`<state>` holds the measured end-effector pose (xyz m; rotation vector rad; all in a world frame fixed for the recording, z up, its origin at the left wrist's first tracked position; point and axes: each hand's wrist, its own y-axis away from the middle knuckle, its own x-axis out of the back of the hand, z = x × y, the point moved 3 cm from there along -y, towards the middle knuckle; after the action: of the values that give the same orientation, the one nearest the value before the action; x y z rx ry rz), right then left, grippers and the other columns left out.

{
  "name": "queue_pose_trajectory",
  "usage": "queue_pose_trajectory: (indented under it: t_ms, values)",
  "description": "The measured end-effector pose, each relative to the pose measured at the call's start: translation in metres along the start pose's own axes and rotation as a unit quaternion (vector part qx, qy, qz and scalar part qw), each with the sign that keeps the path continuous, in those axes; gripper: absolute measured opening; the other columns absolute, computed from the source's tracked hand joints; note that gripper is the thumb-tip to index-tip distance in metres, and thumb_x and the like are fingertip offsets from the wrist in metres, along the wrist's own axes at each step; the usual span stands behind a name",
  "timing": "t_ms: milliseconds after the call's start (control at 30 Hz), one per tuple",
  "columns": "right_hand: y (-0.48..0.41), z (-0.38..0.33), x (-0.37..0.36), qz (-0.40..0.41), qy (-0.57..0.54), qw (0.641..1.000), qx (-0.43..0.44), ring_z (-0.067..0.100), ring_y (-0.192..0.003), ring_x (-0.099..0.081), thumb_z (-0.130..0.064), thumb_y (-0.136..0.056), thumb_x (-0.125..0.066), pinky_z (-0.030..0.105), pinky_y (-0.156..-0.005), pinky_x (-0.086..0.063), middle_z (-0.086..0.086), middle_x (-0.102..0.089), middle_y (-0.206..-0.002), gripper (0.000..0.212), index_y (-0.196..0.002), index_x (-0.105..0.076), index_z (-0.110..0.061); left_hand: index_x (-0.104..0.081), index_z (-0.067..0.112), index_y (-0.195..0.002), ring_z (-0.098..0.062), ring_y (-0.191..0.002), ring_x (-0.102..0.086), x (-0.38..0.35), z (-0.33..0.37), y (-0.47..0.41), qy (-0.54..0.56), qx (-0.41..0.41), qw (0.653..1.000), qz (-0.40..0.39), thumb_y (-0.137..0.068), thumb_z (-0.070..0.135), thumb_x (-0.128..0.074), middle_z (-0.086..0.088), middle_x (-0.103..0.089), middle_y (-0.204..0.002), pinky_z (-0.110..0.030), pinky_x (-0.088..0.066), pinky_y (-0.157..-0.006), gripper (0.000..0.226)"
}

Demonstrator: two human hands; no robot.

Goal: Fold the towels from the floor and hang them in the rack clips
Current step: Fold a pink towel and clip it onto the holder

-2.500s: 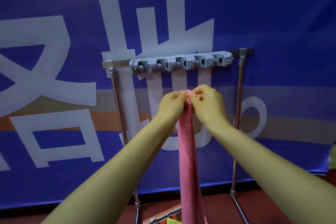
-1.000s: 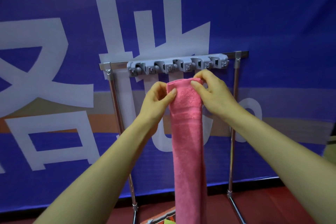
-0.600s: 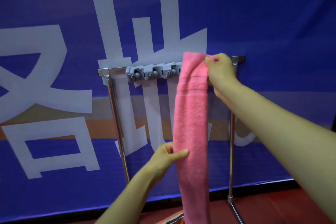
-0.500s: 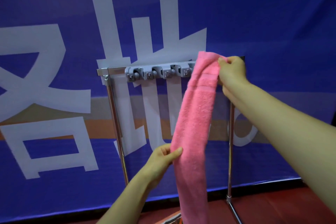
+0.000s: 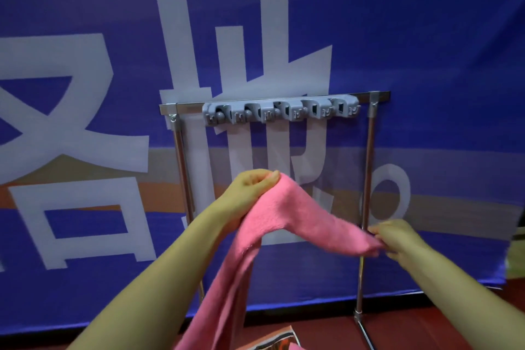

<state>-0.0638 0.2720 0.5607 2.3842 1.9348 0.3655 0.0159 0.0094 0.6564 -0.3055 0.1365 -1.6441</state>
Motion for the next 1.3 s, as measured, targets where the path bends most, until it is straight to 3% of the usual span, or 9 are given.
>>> queue_pose_trajectory:
  t_ms: [133, 333, 600, 733, 833, 933, 1033, 1167, 1300]
  values:
    - [0.061, -0.053, -0.036, -0.201, -0.025, 0.960, 0.193, 0.013, -0.111, -0.056, -0.020, -0.092, -0.053, 0.028, -0.095, -0.038, 0.001, -0.063, -0.119, 0.019, -0.108, -0.062, -0.017, -0.064, 0.014, -0.074, -0.003, -0.052, -0.049, -0.018, 0.007, -0.004, -0.104, 0.010, 0.991, -0.078, -0.093, 0.022, -0.053, 0.006, -0.059, -0.059, -0.018, -0.042, -0.052, 0.024]
    - [0.096, -0.099, -0.082, -0.418, 0.050, 0.883, 0.208, 0.027, -0.114, -0.061, -0.048, -0.069, -0.067, 0.045, -0.103, -0.044, 0.009, -0.066, -0.118, 0.050, -0.112, -0.062, -0.023, -0.070, 0.012, -0.087, -0.009, -0.072, -0.063, -0.021, 0.013, -0.003, -0.189, -0.010, 0.977, -0.094, -0.091, 0.017, -0.056, -0.006, -0.071, -0.084, -0.026, -0.053, -0.070, 0.015]
    - [0.099, -0.098, -0.090, -0.478, 0.199, 0.842, 0.152, 0.019, -0.087, -0.063, -0.033, -0.083, -0.063, 0.028, -0.081, -0.050, 0.010, -0.068, -0.096, 0.034, -0.104, -0.065, -0.006, -0.056, 0.013, -0.070, -0.010, -0.059, -0.050, -0.014, 0.000, -0.001, -0.156, 0.029, 0.987, -0.010, -0.093, 0.037, -0.052, 0.000, -0.055, -0.063, -0.022, -0.043, -0.055, 0.032]
    - [0.099, -0.105, -0.088, -0.501, 0.013, 0.858, 0.111, 0.016, -0.072, -0.062, -0.031, -0.072, -0.063, 0.029, -0.077, -0.051, 0.006, -0.068, -0.077, 0.030, -0.090, -0.062, -0.008, -0.066, 0.014, -0.101, -0.017, -0.082, -0.064, -0.017, -0.020, 0.009, -0.013, 0.087, 0.996, -0.034, -0.093, 0.050, -0.036, -0.010, -0.069, -0.091, -0.028, -0.053, -0.074, 0.048]
    - [0.089, -0.110, -0.081, -0.481, -0.104, 0.870, 0.033, 0.024, -0.081, -0.059, -0.034, -0.068, -0.066, 0.035, -0.084, -0.052, 0.015, -0.065, -0.082, 0.039, -0.091, -0.061, -0.003, -0.068, 0.009, -0.107, -0.024, -0.093, -0.069, -0.012, -0.039, 0.015, 0.062, 0.094, 0.991, -0.076, -0.074, 0.062, -0.059, -0.012, -0.072, -0.101, -0.037, -0.054, -0.087, 0.063]
    - [0.079, -0.114, -0.074, -0.455, -0.153, 0.877, 0.039, 0.021, -0.078, -0.055, -0.040, -0.049, -0.084, 0.029, -0.074, -0.056, 0.011, -0.060, -0.083, 0.052, -0.084, -0.067, -0.004, -0.068, 0.008, -0.093, -0.014, -0.063, -0.067, 0.002, -0.033, 0.012, 0.131, 0.077, 0.987, -0.049, -0.054, 0.050, -0.083, -0.004, -0.073, -0.074, -0.030, -0.053, -0.069, 0.060]
    - [0.074, -0.108, -0.071, -0.463, -0.191, 0.865, 0.036, 0.021, -0.075, -0.055, -0.037, -0.038, -0.090, 0.033, -0.077, -0.051, 0.009, -0.060, -0.083, 0.061, -0.089, -0.073, -0.007, -0.064, 0.005, -0.093, -0.010, -0.059, -0.066, 0.009, 0.002, 0.007, 0.160, 0.038, 0.986, -0.011, -0.085, 0.023, -0.061, -0.002, -0.072, -0.068, -0.021, -0.055, -0.059, 0.020]
    - [0.082, -0.108, -0.072, -0.490, -0.194, 0.849, 0.032, 0.019, -0.077, -0.061, -0.031, -0.058, -0.078, 0.032, -0.085, -0.049, 0.009, -0.067, -0.088, 0.049, -0.102, -0.071, -0.009, -0.068, 0.010, -0.063, -0.006, -0.044, -0.057, 0.009, 0.043, 0.001, 0.139, 0.015, 0.990, -0.005, -0.097, 0.015, -0.043, 0.002, -0.063, -0.051, -0.015, -0.048, -0.046, 0.042]
    - [0.105, -0.126, -0.078, -0.516, -0.116, 0.846, 0.068, 0.010, -0.060, -0.064, -0.040, -0.074, -0.057, 0.021, -0.065, -0.054, -0.004, -0.069, -0.067, 0.031, -0.089, -0.071, -0.017, -0.062, 0.009, -0.071, -0.006, -0.043, -0.053, 0.005, 0.063, 0.001, 0.093, 0.039, 0.994, -0.036, -0.095, 0.021, -0.049, 0.004, -0.060, -0.052, -0.017, -0.048, -0.046, 0.030]
